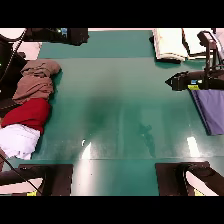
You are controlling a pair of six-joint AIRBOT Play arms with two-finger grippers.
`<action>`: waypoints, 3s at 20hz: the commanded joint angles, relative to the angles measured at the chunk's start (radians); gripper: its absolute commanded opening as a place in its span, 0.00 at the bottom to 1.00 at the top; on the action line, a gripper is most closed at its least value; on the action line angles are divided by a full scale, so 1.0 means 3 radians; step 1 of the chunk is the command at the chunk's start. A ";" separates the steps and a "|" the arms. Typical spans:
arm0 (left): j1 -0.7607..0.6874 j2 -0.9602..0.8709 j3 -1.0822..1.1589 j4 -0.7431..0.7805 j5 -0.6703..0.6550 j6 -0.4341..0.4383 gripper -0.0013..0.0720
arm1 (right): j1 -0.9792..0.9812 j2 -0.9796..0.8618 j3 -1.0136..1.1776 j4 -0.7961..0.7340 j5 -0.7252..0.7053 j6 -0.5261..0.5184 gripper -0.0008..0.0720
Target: Fold the shirts.
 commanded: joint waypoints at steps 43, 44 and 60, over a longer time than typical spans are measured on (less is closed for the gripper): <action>0.1549 -0.1232 0.0810 0.1439 0.0159 -0.0295 0.05 | 0.0010 0.0003 0.0149 0.0032 -0.0095 0.0212 0.03; 0.1518 -0.0965 0.0809 0.1436 0.0148 -0.0214 0.05 | 0.0009 0.0003 0.0254 0.0029 -0.0095 0.0212 0.03; -0.0828 0.0286 -0.0688 0.0504 -0.0746 0.0289 0.79 | 0.0009 0.0004 0.1668 0.0029 -0.0052 0.0209 0.03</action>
